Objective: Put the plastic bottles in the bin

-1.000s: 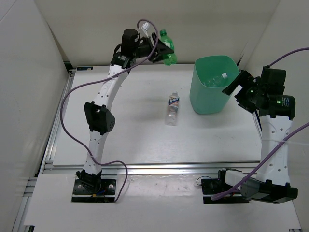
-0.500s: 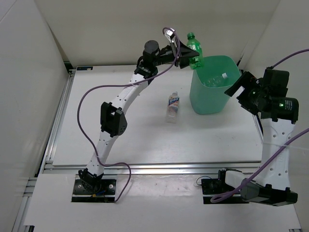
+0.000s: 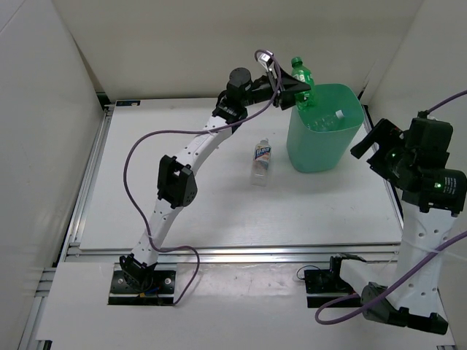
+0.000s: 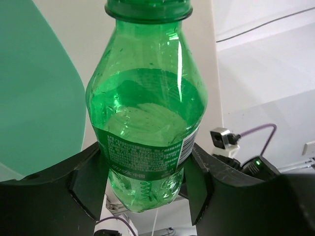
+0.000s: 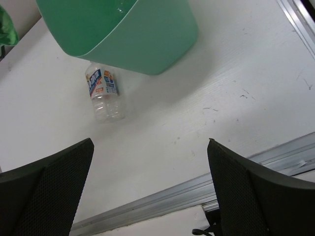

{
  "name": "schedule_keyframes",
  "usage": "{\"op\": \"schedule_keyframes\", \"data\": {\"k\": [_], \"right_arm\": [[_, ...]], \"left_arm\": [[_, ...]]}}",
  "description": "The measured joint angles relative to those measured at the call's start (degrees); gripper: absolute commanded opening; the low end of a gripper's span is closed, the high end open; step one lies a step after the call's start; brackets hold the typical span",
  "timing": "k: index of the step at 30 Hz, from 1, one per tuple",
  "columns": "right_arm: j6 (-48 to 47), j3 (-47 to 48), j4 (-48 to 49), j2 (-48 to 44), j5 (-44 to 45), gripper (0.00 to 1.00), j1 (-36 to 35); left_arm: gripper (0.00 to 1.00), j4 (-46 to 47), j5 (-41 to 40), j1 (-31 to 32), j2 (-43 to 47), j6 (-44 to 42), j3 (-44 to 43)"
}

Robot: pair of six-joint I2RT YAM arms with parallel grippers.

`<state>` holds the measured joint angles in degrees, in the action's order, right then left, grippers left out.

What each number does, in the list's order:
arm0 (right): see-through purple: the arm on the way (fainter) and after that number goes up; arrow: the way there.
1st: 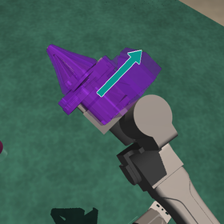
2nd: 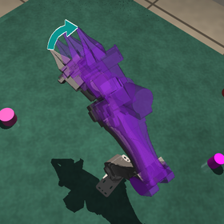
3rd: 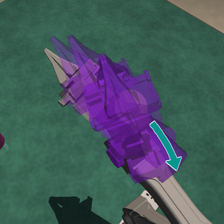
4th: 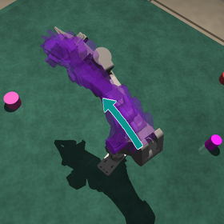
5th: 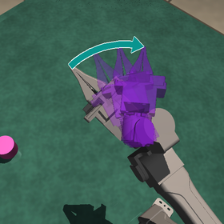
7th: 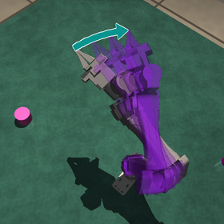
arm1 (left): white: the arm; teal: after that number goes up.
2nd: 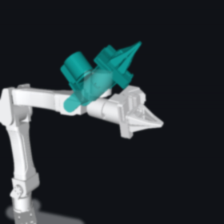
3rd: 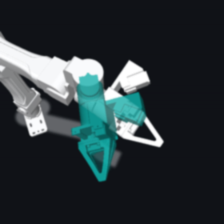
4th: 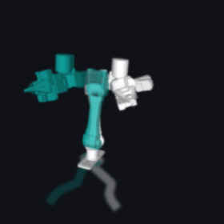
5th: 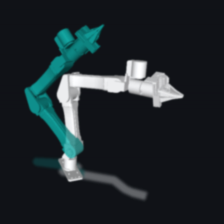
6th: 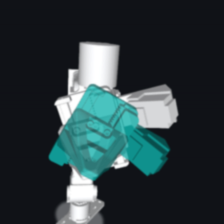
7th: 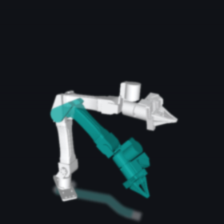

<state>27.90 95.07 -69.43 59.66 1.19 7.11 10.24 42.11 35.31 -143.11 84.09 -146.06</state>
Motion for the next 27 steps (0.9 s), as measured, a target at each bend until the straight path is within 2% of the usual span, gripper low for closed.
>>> {"op": "schedule_keyframes", "data": {"k": [8,12,20,21,22,27], "right_arm": [[-1.05,0.96,-2.49,-3.48,2.99,1.0,0.0],[-1.22,1.27,-3.28,-3.85,3.34,1.0,0.0],[-1.44,3.3,-4.15,-2.93,3.61,1.0,0.0],[-1.51,3.45,-4.15,-2.93,3.8,1.0,0.0],[-1.53,3.54,-4.2,-2.93,4.02,1.0,0.0],[-1.57,3.82,-4.2,-2.95,4.7,1.0,0.0]], "left_arm": [[0.53,-1.73,-1.25,1.86,-2.38,-0.37,0.0],[0.57,-4.07,-1.51,2.01,-3.45,-1.73,0.02],[0.75,-6.64,-2.97,1.88,-3.8,-2.62,0.07],[0.94,-6.75,-3.13,1.9,-3.8,-2.62,0.07],[1.0,-6.54,-3.3,1.95,-3.8,-2.03,0.07],[1.0,-5.44,-3.76,1.95,-3.8,-1.68,-0.42]]}}
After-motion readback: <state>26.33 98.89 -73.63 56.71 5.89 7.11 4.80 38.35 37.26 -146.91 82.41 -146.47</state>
